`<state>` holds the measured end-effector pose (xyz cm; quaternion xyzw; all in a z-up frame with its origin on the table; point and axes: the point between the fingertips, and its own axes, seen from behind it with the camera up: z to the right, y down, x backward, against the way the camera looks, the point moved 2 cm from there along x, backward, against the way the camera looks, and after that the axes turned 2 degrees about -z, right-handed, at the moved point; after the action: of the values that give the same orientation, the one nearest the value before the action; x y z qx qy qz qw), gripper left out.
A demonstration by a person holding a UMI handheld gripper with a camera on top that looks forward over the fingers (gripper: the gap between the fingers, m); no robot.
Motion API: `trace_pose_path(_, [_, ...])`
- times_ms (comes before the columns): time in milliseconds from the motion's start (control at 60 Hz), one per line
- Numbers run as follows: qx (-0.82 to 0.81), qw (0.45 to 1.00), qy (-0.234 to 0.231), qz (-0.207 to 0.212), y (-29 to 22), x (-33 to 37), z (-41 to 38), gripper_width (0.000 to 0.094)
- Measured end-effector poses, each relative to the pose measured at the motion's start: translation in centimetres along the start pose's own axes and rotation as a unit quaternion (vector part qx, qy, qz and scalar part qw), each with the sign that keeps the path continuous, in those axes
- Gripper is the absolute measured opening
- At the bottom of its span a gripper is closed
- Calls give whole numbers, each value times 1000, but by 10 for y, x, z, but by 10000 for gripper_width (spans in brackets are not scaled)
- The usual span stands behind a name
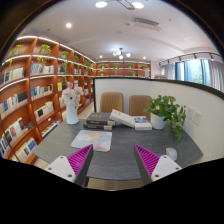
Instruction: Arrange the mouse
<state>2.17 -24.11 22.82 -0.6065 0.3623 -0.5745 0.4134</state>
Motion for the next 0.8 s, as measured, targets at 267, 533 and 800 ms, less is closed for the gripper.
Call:
trace_pose_path(267, [-2,1000,11,-29,40,-5,27,820])
trace_pose_path(533, [-19,991,73,-106,130,-15,155,817])
trace_pose_path(800, [-26,979,125,-159,178,-50,282,811])
